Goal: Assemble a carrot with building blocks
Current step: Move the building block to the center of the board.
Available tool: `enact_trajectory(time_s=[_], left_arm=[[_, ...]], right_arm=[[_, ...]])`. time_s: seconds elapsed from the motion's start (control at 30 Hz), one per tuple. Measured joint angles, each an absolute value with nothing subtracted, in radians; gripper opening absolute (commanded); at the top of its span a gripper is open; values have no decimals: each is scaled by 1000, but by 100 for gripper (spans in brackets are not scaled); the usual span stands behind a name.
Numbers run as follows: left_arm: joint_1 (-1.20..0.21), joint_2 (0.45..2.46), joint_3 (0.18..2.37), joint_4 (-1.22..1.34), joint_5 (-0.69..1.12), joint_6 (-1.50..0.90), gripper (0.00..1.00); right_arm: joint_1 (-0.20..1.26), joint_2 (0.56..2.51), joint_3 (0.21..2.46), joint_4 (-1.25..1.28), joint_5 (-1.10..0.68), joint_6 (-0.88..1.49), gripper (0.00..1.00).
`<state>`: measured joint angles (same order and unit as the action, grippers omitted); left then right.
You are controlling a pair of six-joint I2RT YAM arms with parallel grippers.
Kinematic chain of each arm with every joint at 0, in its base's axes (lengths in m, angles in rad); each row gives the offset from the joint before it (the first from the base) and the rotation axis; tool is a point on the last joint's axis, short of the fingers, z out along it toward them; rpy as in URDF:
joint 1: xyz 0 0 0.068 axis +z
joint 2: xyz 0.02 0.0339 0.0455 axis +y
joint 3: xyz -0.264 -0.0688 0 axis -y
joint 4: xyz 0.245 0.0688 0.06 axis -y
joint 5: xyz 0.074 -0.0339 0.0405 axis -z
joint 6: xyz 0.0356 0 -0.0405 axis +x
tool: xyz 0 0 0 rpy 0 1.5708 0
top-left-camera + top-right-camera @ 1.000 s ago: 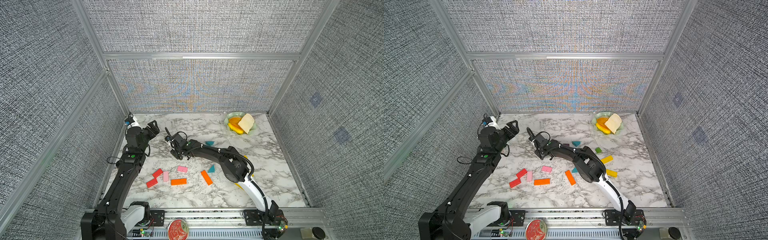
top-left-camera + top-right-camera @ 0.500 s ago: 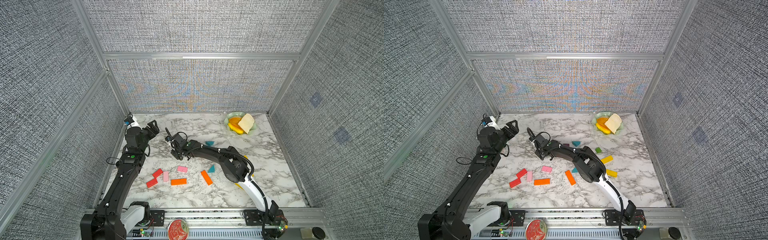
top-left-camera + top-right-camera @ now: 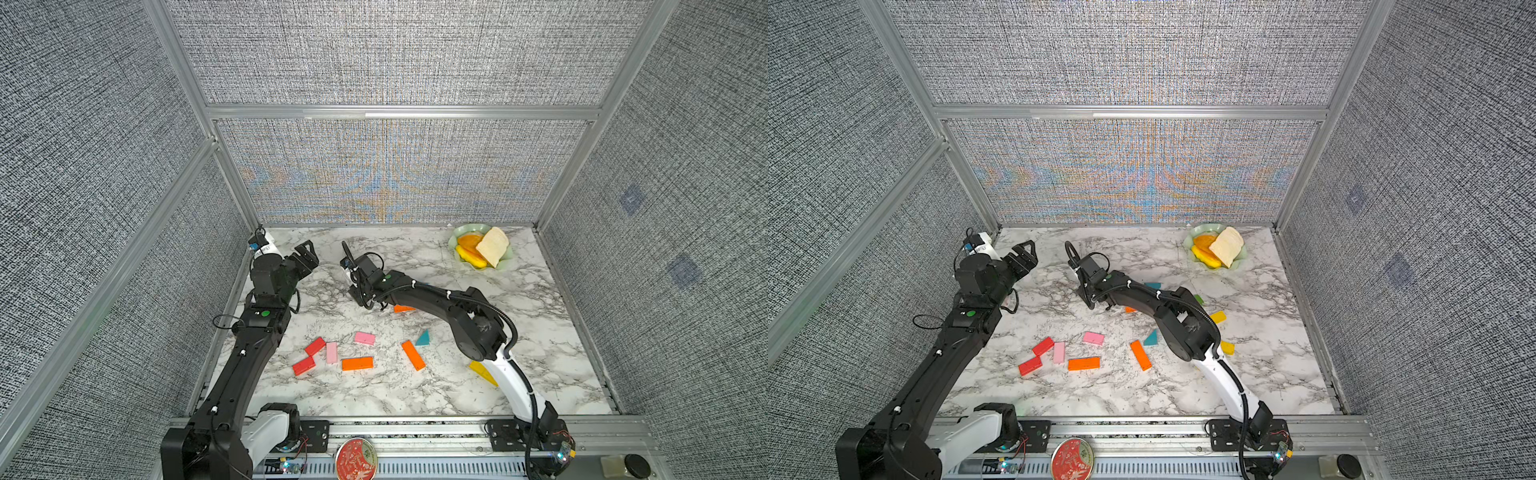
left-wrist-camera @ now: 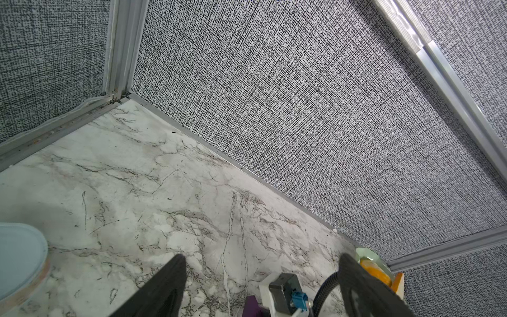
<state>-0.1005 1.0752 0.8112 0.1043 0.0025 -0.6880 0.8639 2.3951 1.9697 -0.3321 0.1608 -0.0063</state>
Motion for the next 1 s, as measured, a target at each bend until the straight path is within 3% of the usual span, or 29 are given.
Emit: enact_trajectory(time_s=[0.63, 1.0], left_arm=[[-101, 1087, 809, 105, 7, -692, 88], [-101, 1087, 809, 104, 10, -692, 88]], right_arm=[[826, 2435, 1925, -287, 126, 14, 15], [846, 2420, 1904, -287, 96, -9, 25]])
